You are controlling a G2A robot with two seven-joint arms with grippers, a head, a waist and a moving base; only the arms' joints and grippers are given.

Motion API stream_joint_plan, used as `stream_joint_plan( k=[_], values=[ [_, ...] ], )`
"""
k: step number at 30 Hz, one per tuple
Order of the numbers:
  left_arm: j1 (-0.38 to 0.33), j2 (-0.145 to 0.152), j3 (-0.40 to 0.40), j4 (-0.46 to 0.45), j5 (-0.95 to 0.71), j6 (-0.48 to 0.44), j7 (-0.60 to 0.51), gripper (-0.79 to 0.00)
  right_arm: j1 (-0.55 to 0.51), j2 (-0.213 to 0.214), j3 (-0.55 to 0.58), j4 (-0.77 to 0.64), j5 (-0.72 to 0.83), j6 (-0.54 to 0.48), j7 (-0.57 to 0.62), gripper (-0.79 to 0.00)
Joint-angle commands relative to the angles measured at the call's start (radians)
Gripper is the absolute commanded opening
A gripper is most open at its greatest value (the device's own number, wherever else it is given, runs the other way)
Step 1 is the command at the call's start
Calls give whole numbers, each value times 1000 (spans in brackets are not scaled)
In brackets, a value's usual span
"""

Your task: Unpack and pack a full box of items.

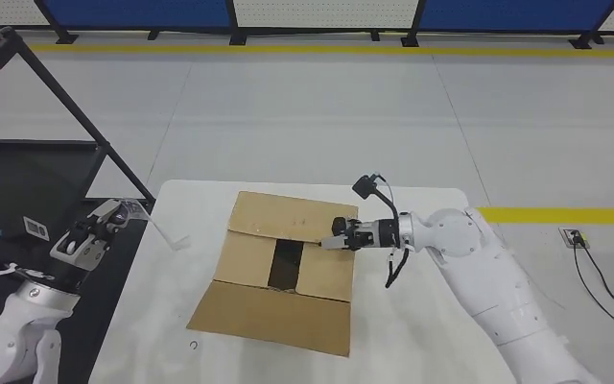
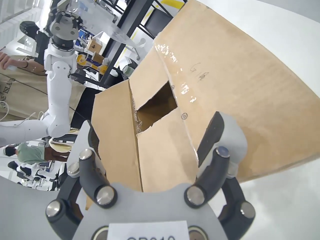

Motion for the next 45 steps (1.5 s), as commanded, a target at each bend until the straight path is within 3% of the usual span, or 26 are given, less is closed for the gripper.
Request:
stream_joint_plan(
  k=[1,7,14,21,26,30,39,45],
  values=[
    [0,1,-3,3,-1,0,-1,-785,-15,8,17,-27,41,-35,34,0],
    [-5,2,-1,6,1,4,-2,-785,-122,55,40,-239,109,-24,85,0],
    [-16,3,18,-2,11,10,-2,-785,-339,170,120,-496,113,9,118,0],
    [-37,5,35,-5,24,20,5,-785,-601,290,248,-610,128,-9,100,0],
    [-52,6,47,-6,34,25,10,-785,-693,342,258,-602,120,-15,93,0],
    [-59,7,52,-5,39,24,10,-785,-687,366,190,-635,113,-34,75,0],
    [-61,8,54,-8,51,22,42,-785,-519,382,-26,-660,81,-140,-31,0],
    [-41,7,31,-13,36,20,56,-785,-415,393,-84,-613,194,-256,-147,0]
  ],
)
